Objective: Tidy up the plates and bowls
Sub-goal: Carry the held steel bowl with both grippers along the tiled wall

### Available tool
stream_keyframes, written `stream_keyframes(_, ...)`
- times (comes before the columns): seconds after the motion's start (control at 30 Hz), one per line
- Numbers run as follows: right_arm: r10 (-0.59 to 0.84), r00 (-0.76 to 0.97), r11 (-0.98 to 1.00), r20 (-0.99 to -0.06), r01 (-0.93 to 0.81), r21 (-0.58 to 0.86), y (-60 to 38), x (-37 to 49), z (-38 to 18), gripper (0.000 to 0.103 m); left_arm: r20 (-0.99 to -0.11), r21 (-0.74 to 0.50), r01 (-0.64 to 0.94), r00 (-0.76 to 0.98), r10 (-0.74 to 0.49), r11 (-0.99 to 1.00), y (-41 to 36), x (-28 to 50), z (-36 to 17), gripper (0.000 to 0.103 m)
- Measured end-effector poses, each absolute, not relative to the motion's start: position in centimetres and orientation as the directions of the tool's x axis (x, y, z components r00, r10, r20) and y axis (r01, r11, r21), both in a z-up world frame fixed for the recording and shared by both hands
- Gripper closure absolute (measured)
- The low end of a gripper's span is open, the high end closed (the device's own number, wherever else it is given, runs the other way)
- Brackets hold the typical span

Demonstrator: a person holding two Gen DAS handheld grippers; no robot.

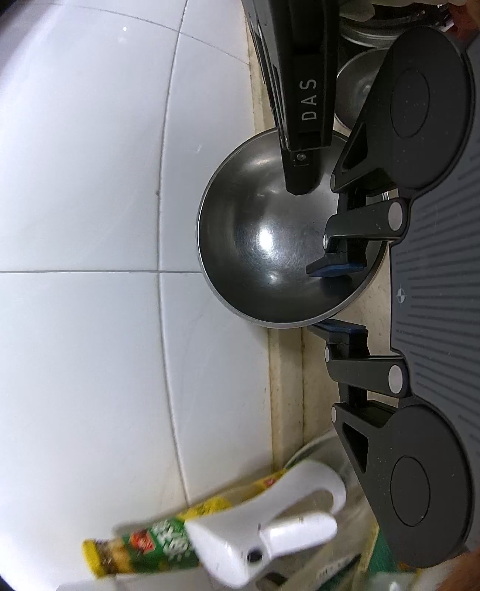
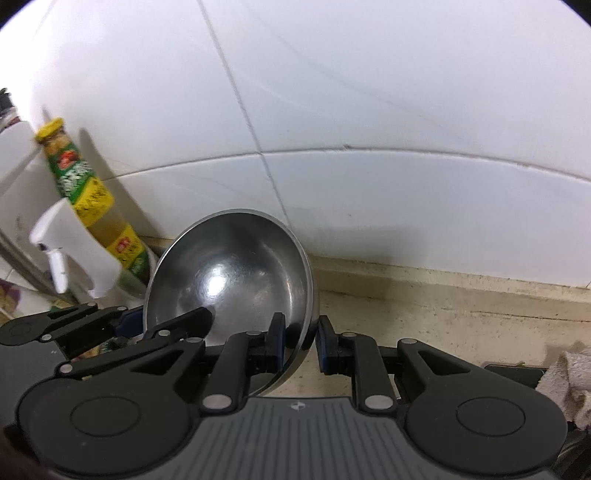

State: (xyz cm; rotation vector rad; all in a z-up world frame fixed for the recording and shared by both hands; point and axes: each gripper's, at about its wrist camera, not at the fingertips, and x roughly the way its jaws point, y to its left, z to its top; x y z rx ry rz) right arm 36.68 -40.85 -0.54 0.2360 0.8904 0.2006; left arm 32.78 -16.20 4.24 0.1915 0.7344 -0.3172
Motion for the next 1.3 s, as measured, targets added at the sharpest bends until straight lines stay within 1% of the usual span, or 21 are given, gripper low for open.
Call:
stream_keyframes(0.3, 0.277, 0.638, 0.956, -0.719, -0.110, 0.270, -39.6, 33.3, 2.0, 0.088, -0.647, 0.075, 0.338, 0.732, -0.212, 0.938, -15.1, 29.2, 6.6, 0.070)
stream_keyframes(0.57, 0.288, 0.638, 0.955, -0.714, -0.135, 0.265, -38.5, 30.2, 3.2, 0.088, -0.639, 0.077, 0.337, 0.739, -0.213, 0.939, -14.1, 26.4, 7.2, 0.069)
stream_keyframes(0.9, 0.299, 0.587, 0.953, -0.752, -0.146, 0.265, -36.8, 27.6, 1.3, 0.088, -0.674, 0.057, 0.335, 0.708, -0.211, 0.940, -12.2, 23.4, 5.0, 0.068)
stream_keyframes(1.3, 0.309, 0.499, 0.951, -0.810, -0.145, 0.273, -35.0, 27.6, -2.5, 0.087, -0.735, 0.049, 0.324, 0.652, -0.185, 0.945, -11.1, 23.6, 1.5, 0.068)
